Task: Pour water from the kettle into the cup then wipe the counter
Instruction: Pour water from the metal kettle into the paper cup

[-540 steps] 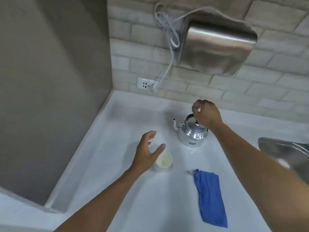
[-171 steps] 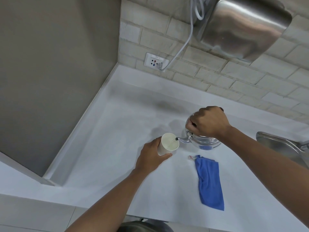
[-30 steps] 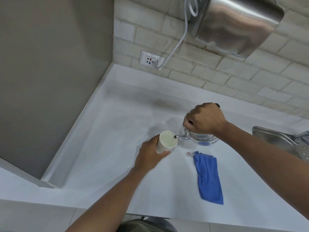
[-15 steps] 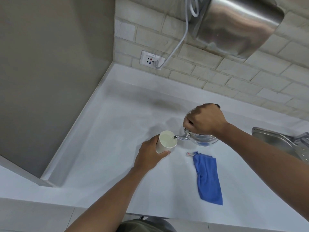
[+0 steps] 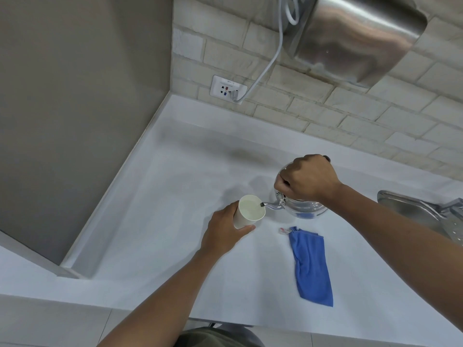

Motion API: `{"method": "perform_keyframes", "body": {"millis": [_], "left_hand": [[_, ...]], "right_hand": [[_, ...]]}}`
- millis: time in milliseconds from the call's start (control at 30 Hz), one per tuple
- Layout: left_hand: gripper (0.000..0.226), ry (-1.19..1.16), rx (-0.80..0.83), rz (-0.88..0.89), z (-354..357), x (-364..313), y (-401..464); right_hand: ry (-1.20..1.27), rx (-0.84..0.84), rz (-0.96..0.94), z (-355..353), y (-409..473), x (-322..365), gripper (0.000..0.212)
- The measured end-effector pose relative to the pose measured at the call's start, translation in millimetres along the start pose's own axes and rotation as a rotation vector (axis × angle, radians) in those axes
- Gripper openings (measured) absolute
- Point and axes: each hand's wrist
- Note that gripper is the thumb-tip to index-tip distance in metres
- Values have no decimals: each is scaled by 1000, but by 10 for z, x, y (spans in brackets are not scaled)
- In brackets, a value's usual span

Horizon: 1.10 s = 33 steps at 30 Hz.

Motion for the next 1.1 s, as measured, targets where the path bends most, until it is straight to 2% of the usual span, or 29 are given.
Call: {"method": "perform_keyframes", "body": {"millis": [1100], "left_hand": [[70, -25, 1, -4, -23, -26, -7]], "right_hand": [[-28, -5, -9, -37, 13, 25, 35]]}}
Point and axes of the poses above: each hand's wrist, its own y-axis towards the middle knuckle, its own z-axis out of the palm, x = y × z, and after that the axes turned 4 degrees about y, right-handed
